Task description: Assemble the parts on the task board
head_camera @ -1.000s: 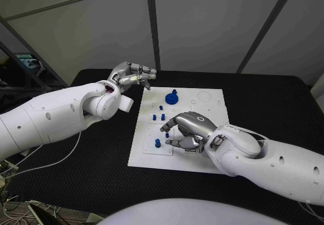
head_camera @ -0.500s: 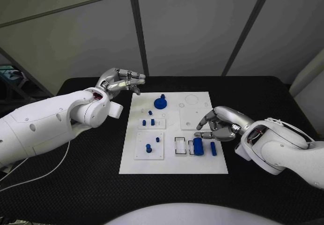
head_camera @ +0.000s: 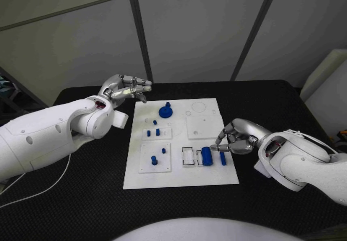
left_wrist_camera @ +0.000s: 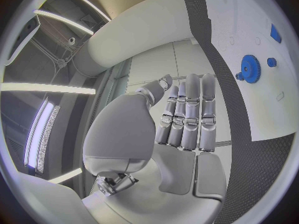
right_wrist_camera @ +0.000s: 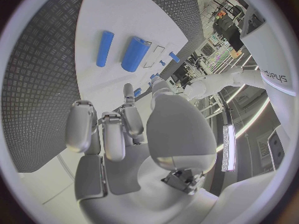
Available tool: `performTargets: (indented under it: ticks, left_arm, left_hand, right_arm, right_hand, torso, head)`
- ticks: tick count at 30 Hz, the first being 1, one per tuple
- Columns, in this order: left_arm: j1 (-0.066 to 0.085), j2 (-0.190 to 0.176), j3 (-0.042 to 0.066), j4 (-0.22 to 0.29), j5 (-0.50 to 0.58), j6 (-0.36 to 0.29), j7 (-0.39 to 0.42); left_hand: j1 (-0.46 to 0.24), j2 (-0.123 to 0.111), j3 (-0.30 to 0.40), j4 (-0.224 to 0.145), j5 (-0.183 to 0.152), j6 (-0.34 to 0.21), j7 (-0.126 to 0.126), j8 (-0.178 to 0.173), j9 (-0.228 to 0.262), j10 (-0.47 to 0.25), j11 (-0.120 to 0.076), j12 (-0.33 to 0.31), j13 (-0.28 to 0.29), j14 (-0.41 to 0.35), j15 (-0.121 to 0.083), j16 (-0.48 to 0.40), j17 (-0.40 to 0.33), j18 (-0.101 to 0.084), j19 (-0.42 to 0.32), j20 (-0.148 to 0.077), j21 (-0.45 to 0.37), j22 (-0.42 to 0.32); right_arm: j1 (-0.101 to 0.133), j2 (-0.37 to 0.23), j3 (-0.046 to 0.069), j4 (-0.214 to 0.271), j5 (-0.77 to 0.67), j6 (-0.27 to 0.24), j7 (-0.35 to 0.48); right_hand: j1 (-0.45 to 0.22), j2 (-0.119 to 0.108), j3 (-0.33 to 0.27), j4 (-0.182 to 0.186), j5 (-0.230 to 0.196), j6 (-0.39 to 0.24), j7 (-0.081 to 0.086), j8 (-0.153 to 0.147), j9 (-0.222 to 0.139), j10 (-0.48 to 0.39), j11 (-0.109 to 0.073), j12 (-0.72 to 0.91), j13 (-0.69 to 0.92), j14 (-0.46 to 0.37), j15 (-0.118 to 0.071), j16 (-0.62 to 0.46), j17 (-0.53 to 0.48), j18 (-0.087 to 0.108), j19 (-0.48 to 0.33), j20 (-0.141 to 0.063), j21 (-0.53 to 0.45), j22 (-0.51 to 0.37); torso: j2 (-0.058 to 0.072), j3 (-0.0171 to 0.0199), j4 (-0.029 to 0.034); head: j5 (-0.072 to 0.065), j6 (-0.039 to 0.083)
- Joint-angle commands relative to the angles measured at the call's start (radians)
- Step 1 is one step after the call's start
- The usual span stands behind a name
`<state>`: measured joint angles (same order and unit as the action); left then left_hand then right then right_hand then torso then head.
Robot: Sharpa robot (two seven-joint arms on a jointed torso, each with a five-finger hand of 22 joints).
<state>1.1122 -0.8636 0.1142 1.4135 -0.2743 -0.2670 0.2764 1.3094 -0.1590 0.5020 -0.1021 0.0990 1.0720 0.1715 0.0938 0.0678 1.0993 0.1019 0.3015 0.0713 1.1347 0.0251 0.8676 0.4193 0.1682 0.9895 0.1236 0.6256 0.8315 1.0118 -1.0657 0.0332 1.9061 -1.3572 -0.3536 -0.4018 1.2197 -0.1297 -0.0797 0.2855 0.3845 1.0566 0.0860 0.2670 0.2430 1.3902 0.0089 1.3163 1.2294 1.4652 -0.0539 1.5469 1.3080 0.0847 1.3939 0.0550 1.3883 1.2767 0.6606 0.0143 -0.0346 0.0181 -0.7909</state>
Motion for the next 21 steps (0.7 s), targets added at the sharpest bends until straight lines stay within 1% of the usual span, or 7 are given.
performTargets:
  ticks: [1, 5, 10, 11, 21]
  left_arm:
    - [0.001, 0.001, 0.000, 0.000, 0.002, 0.010, 0.007]
    - [0.000, -0.001, 0.000, 0.001, 0.002, 0.010, 0.006]
    - [0.000, -0.004, 0.000, 0.001, 0.002, 0.010, 0.006]
    - [0.000, -0.004, 0.000, 0.002, 0.002, 0.010, 0.006]
    - [0.000, -0.004, 0.000, 0.003, 0.002, 0.012, 0.005]
  left_hand:
    - [0.001, 0.009, -0.008, 0.000, -0.002, -0.003, 0.002, -0.004, -0.001, -0.007, 0.003, 0.005, 0.001, 0.003, 0.003, -0.004, -0.001, 0.013, 0.000, 0.007, -0.007, -0.002]
    - [0.001, 0.009, -0.008, 0.000, -0.002, -0.003, 0.002, -0.004, -0.001, -0.007, 0.003, 0.005, 0.001, 0.003, 0.003, -0.004, -0.001, 0.013, 0.000, 0.007, -0.007, -0.002]
    - [0.001, 0.009, -0.008, 0.000, -0.002, -0.003, 0.002, -0.004, -0.001, -0.007, 0.003, 0.005, 0.001, 0.003, 0.003, -0.004, -0.001, 0.013, 0.000, 0.007, -0.007, -0.002]
    - [0.001, 0.009, -0.008, 0.000, -0.002, -0.003, 0.002, -0.004, -0.001, -0.007, 0.003, 0.005, 0.001, 0.003, 0.003, -0.004, -0.001, 0.013, 0.000, 0.007, -0.007, -0.002]
    - [0.001, 0.009, -0.008, 0.000, -0.002, -0.003, 0.002, -0.004, -0.001, -0.007, 0.003, 0.005, 0.001, 0.003, 0.003, -0.004, -0.001, 0.013, 0.000, 0.007, -0.007, -0.002]
  right_arm:
    - [-0.004, 0.014, -0.001, -0.003, -0.024, -0.010, -0.080]
    - [-0.015, 0.034, -0.002, -0.014, -0.029, 0.007, -0.113]
    - [-0.031, 0.051, -0.003, -0.022, -0.040, 0.026, -0.138]
    - [-0.035, 0.057, -0.003, -0.023, -0.044, 0.029, -0.142]
    - [-0.048, 0.090, -0.003, -0.039, -0.080, 0.038, -0.166]
  right_hand:
    - [-0.006, 0.004, -0.015, 0.003, 0.004, -0.014, 0.004, 0.006, 0.004, 0.006, 0.004, 0.004, 0.004, 0.096, 0.001, 0.004, 0.214, -0.018, 0.002, 0.002, 0.004, 0.001]
    - [-0.011, 0.003, -0.034, 0.005, 0.004, -0.026, 0.007, 0.006, 0.011, 0.004, 0.007, 0.003, 0.009, 0.096, 0.004, 0.004, 0.215, -0.018, 0.000, 0.004, 0.002, -0.001]
    - [-0.020, 0.004, -0.047, 0.007, 0.003, -0.031, 0.008, 0.008, 0.017, 0.001, 0.008, 0.002, 0.011, 0.095, 0.005, 0.004, 0.214, -0.017, -0.002, 0.006, 0.001, -0.003]
    - [-0.023, 0.004, -0.051, 0.007, 0.003, -0.032, 0.009, 0.009, 0.018, 0.001, 0.009, 0.001, 0.011, 0.095, 0.006, 0.004, 0.214, -0.017, -0.002, 0.007, 0.001, -0.003]
    - [-0.030, 0.004, -0.062, 0.007, -0.002, -0.035, 0.009, 0.013, 0.024, -0.002, 0.010, -0.001, 0.012, 0.095, 0.006, 0.003, 0.214, -0.017, -0.004, 0.008, -0.001, -0.005]
  torso:
    - [0.000, 0.0001, -0.0008]
    - [0.001, -0.0011, 0.0004]
    - [0.001, -0.0011, -0.0016]
    - [0.001, -0.0006, -0.0021]
    - [0.001, -0.0009, -0.0008]
  head:
    - [-0.001, -0.001]
    - [0.000, -0.003]
    - [0.002, -0.006]
    - [0.002, -0.007]
    - [0.001, -0.009]
